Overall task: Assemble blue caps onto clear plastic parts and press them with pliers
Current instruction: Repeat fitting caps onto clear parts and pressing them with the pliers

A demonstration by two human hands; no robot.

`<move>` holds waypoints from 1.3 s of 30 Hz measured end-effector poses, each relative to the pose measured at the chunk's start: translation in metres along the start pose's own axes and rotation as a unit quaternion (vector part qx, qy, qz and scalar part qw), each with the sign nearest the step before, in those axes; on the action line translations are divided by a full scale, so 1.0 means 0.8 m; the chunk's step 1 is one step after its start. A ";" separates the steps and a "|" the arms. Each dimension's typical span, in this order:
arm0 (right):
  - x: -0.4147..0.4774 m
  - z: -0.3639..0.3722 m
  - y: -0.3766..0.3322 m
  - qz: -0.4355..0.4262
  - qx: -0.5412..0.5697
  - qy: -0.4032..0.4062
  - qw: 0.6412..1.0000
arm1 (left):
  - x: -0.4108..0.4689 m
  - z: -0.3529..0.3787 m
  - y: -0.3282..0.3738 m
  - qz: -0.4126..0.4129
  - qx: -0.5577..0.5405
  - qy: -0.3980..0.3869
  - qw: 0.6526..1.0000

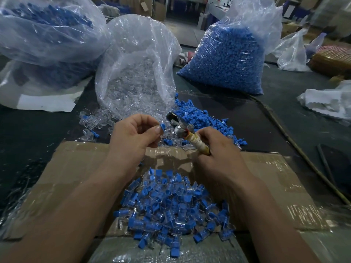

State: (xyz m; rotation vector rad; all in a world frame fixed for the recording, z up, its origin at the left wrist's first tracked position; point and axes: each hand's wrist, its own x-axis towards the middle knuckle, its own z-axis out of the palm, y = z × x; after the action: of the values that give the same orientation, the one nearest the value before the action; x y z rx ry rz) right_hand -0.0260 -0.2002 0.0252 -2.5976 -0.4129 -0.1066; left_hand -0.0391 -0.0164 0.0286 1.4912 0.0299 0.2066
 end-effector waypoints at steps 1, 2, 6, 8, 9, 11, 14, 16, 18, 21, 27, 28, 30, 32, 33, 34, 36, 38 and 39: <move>0.000 0.000 -0.001 -0.002 0.001 -0.007 1.000 | 0.000 0.000 0.000 0.001 0.000 0.000 1.000; 0.000 0.000 -0.002 -0.002 0.000 -0.014 1.000 | 0.000 0.000 0.000 0.003 -0.001 0.000 1.000; 0.000 0.000 -0.004 -0.004 -0.001 -0.031 1.000 | 0.000 -0.001 -0.002 0.008 0.008 -0.002 1.000; 0.000 0.000 -0.004 -0.004 -0.001 -0.038 0.999 | 0.000 -0.002 -0.002 0.011 0.011 -0.003 1.000; 0.000 0.000 -0.004 -0.004 0.000 -0.040 0.999 | 0.000 -0.002 -0.003 0.011 0.011 -0.003 1.000; 0.000 0.000 -0.004 -0.004 0.004 -0.043 0.999 | 0.000 -0.002 -0.002 0.016 0.013 -0.006 1.000; -0.001 0.000 -0.004 -0.003 0.013 -0.045 0.999 | -0.001 0.000 -0.001 0.037 0.032 -0.011 0.999; -0.001 0.000 -0.004 -0.002 0.017 -0.049 0.999 | -0.001 0.001 -0.001 0.045 0.043 -0.014 0.998; -0.002 0.000 -0.003 -0.006 0.014 -0.052 0.999 | -0.001 0.001 -0.001 0.045 0.046 -0.014 0.998; -0.001 -0.001 -0.003 -0.009 0.003 -0.055 0.998 | -0.002 0.001 -0.002 0.045 0.050 -0.014 0.998; -0.001 -0.001 -0.004 -0.008 -0.012 -0.060 0.998 | -0.004 0.001 -0.003 0.055 0.069 -0.015 0.996; -0.001 -0.001 -0.004 -0.007 -0.010 -0.059 0.998 | -0.004 0.001 -0.003 0.058 0.073 -0.012 0.996; -0.001 -0.002 -0.006 -0.003 -0.003 -0.057 0.998 | -0.005 0.003 -0.003 0.068 0.084 -0.003 0.994; -0.002 -0.003 -0.008 0.003 0.004 -0.057 0.998 | -0.006 0.004 -0.002 0.076 0.096 0.004 0.993; -0.002 -0.003 -0.008 0.006 0.007 -0.056 0.998 | -0.007 0.004 -0.001 0.079 0.103 0.004 0.992; -0.002 -0.003 -0.010 0.010 0.012 -0.056 0.998 | -0.007 0.004 0.000 0.082 0.111 0.004 0.990; -0.002 -0.004 -0.011 0.019 0.022 -0.056 0.998 | -0.008 0.005 0.002 0.082 0.122 0.003 0.989; -0.002 -0.004 -0.012 0.023 0.026 -0.055 0.998 | -0.009 0.006 0.003 0.079 0.127 0.004 0.989; -0.003 -0.004 -0.013 0.024 0.025 -0.053 0.998 | -0.009 0.006 0.004 0.079 0.131 0.004 0.988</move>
State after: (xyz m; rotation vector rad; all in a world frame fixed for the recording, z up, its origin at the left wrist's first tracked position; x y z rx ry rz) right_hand -0.0312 -0.1939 0.0323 -2.5694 -0.3856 0.0589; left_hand -0.0463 -0.0217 0.0316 1.7571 -0.0570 0.3476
